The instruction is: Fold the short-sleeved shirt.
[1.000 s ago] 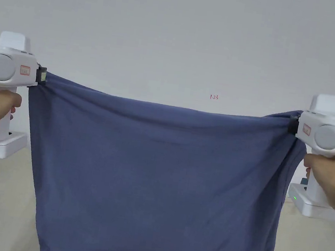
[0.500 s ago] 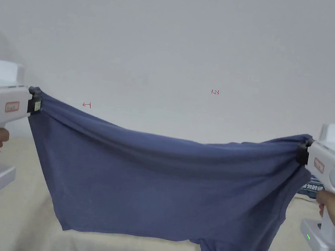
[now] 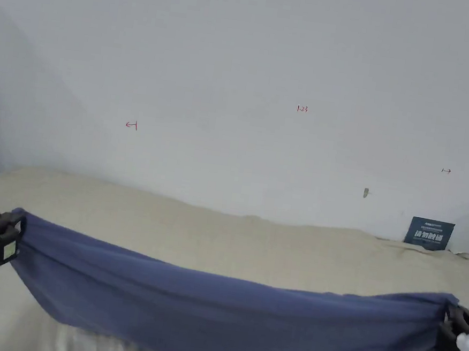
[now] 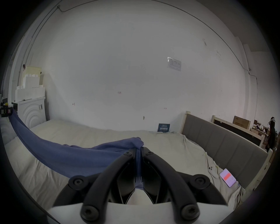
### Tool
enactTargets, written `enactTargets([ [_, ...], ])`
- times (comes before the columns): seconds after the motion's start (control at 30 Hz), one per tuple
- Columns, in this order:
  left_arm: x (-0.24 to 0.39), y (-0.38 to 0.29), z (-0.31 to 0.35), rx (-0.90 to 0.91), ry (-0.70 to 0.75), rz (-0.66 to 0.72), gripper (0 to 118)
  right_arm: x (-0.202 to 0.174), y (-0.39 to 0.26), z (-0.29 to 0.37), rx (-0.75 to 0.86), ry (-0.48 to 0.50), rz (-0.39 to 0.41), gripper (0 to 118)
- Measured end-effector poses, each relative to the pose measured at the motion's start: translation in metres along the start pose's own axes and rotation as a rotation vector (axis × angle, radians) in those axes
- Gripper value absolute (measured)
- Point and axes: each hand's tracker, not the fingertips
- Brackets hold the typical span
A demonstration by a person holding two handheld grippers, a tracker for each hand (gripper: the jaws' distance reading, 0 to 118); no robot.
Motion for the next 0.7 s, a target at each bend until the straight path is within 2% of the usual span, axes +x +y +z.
enactTargets([
  [0.27, -0.011, -0.094, 0.071, -0.092, 0.013, -0.019, 0, -0.014, -0.095, 0.084, -0.117, -0.013, 0.07, 5],
  [0.53, -0.017, -0.196, 0.128, -0.252, 0.06, -0.014, 0, -0.027, -0.19, 0.13, -0.277, -0.023, 0.063, 5],
  [0.7, -0.013, -0.24, 0.15, -0.344, 0.063, -0.013, 0, -0.03, -0.24, 0.144, -0.397, -0.036, 0.088, 5],
])
